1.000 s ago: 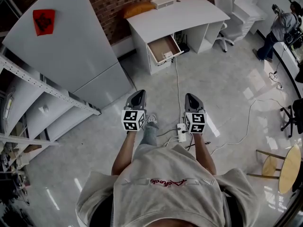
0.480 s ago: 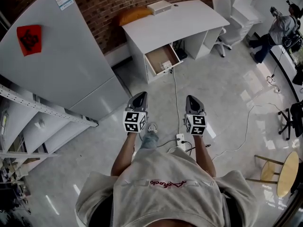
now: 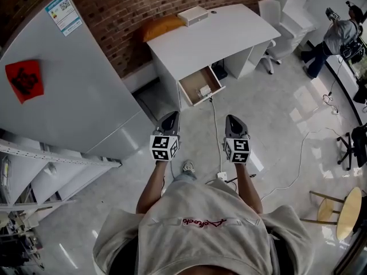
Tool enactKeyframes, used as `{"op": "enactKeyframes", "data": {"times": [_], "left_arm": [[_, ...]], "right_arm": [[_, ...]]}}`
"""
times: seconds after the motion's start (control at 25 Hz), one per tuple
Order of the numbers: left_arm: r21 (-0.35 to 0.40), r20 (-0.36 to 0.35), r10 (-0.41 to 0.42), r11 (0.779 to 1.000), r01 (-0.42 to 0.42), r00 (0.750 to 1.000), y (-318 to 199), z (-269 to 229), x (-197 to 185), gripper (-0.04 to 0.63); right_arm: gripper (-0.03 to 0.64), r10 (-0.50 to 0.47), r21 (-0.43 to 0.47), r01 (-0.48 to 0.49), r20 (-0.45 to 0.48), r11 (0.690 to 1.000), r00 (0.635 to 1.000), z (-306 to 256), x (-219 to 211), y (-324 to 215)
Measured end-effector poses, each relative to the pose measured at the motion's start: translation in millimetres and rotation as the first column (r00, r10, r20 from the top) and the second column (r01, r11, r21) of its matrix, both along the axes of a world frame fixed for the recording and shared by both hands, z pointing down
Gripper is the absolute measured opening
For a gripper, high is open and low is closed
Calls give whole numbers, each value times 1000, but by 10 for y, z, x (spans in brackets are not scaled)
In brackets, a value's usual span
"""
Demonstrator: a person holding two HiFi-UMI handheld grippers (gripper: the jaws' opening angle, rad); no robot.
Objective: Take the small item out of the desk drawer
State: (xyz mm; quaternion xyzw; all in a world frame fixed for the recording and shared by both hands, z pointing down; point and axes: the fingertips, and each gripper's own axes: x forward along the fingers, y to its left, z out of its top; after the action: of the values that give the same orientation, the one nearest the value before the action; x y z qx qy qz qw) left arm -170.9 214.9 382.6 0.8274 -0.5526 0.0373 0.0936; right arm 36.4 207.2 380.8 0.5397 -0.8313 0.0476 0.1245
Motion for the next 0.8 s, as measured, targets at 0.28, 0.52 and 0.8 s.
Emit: {"op": "enactKeyframes", "data": {"times": [0.28,0.52,0.8], "left_arm": [[-2,-7,19,1000,-19,1000,-484,7,-199,9],[-5,-10,37,999,-37,999,-787,44,-294,9],[-3,-9,60,998,-60,998,-997,56,-295,9]], "right_arm": [[11,25,0,-25,-9,1000,1000,-20,-182,-419],[12,50,-2,-50,-16,999,999,8,-261,-687],[12,63,-5,-63,-17,998,998,38,-291,-870]]}}
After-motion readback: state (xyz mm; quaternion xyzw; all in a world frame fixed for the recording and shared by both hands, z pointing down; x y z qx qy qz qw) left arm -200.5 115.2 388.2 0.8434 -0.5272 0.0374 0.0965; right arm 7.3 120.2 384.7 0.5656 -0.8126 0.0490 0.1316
